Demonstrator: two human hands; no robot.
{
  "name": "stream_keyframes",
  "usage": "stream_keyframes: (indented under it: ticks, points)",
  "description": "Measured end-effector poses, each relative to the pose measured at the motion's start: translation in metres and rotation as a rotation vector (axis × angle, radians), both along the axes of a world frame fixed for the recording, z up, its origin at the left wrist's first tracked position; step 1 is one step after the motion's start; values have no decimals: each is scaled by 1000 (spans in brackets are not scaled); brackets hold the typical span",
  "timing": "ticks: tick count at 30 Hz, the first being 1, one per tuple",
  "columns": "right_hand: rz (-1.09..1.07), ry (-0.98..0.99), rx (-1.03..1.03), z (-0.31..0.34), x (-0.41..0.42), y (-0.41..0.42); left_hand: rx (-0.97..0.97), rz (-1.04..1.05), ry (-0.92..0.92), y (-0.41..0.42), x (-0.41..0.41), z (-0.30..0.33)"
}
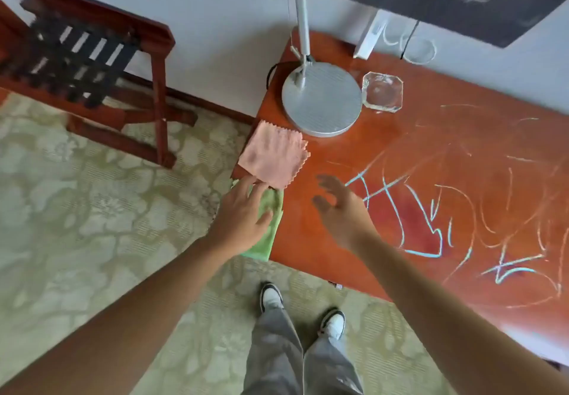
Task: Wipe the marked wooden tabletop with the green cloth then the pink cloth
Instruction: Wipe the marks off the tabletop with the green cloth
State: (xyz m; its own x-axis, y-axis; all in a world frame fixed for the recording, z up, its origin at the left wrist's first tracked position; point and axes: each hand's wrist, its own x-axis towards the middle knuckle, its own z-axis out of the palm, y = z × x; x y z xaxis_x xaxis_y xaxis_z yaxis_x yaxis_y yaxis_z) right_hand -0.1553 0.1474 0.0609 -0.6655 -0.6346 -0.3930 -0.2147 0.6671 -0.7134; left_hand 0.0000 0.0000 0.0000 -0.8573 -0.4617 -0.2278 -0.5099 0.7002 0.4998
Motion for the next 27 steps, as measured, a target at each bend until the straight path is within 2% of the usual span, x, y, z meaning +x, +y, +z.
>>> stream_keyframes:
  ticks: [3,9,14,22,25,27]
  points:
    - [108,99,109,-19,12,9,-235,-80,-142,2,18,-34]
    - [180,198,145,-40,30,35,-415,-82,-77,18,25,-58]
    - [148,238,146,-49,39,60,-414,-165,-88,47,13,-66]
    - [-2,201,150,-58,24,92,-348,-231,-107,146,-58,-68]
    - [-34,223,132,-62,24,92,-280,-261,-151,153,-75,-63]
    - [-43,218,113,-65,26,87,-211,-258,-115,142,-72,-55]
